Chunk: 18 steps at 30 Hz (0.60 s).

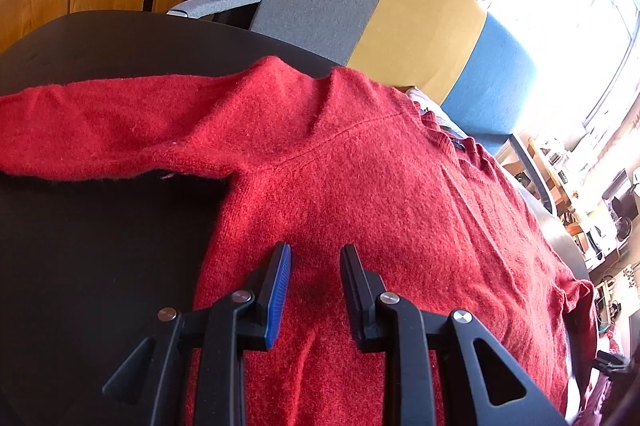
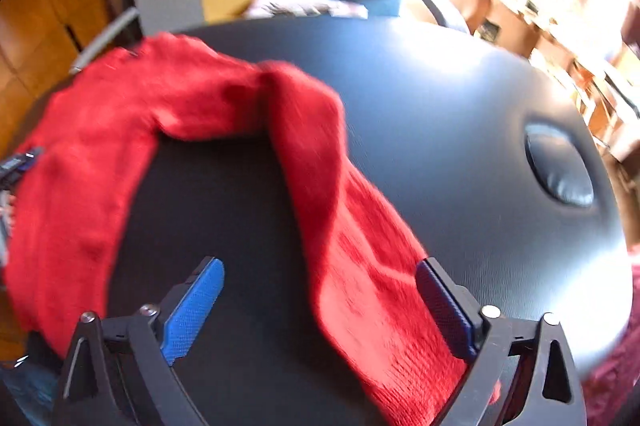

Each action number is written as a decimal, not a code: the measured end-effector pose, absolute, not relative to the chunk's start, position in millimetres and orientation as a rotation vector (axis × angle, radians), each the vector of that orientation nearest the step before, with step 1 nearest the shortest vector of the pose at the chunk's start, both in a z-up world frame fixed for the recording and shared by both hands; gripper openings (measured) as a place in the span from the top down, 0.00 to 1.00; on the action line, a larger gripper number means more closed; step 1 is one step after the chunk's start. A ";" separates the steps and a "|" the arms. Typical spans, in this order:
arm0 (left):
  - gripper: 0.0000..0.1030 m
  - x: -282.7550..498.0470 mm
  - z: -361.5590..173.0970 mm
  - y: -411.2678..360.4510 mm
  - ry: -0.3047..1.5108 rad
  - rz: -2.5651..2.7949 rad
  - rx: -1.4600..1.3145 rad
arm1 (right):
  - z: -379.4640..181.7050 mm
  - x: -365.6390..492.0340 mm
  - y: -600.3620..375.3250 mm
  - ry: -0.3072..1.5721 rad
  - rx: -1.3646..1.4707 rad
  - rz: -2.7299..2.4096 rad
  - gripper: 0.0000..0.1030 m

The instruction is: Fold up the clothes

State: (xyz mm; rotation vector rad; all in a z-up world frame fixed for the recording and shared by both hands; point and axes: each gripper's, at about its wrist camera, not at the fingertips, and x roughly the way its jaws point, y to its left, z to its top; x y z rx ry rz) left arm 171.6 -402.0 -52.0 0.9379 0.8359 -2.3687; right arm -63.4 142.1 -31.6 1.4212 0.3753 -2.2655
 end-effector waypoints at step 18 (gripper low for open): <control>0.76 178.5 -53.5 -399.8 0.904 -2.373 0.898 | -18.2 -79.9 135.6 -0.227 1.467 -1.990 0.92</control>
